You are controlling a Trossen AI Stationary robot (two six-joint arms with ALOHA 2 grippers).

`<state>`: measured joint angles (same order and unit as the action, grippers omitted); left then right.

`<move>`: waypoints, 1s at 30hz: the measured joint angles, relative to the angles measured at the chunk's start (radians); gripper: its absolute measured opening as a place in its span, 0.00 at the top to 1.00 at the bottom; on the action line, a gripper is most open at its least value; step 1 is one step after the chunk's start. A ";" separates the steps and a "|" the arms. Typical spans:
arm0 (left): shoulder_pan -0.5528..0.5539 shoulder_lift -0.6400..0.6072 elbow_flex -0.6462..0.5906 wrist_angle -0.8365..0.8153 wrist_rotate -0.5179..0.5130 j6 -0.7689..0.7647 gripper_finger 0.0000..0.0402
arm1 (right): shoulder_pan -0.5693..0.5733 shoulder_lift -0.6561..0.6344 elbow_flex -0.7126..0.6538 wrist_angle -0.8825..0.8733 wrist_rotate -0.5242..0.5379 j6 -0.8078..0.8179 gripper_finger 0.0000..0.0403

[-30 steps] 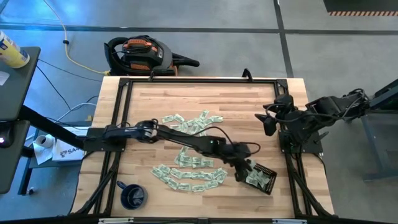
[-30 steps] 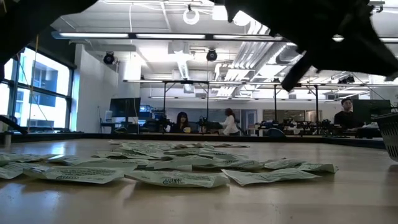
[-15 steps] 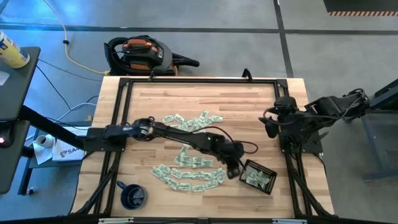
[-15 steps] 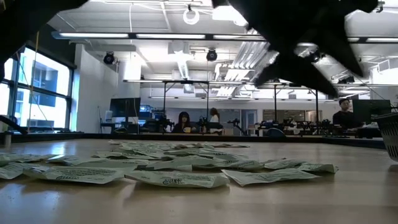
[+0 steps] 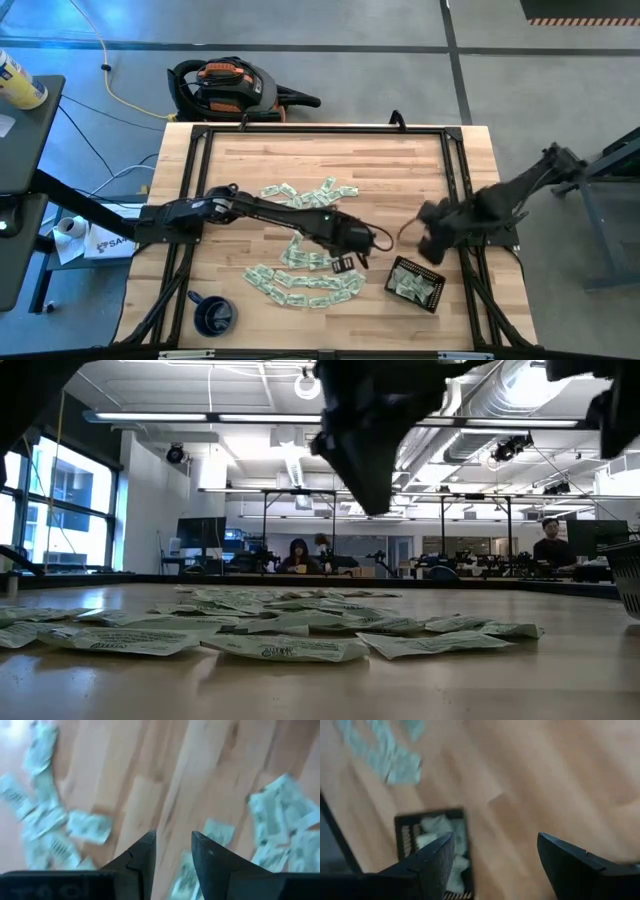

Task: Pick and place Stevia / Truvia into bins
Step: Adjust the black bin

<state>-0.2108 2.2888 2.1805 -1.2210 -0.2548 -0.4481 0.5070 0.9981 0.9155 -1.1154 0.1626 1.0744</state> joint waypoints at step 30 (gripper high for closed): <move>-0.161 -0.307 -0.494 0.827 -0.121 -0.175 0.64 | 0.051 0.417 -0.065 0.326 -0.046 -0.010 0.42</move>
<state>-0.3719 1.9818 1.6864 -0.3942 -0.3762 -0.6234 0.5578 1.4147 0.8509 -0.7896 0.1162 1.0646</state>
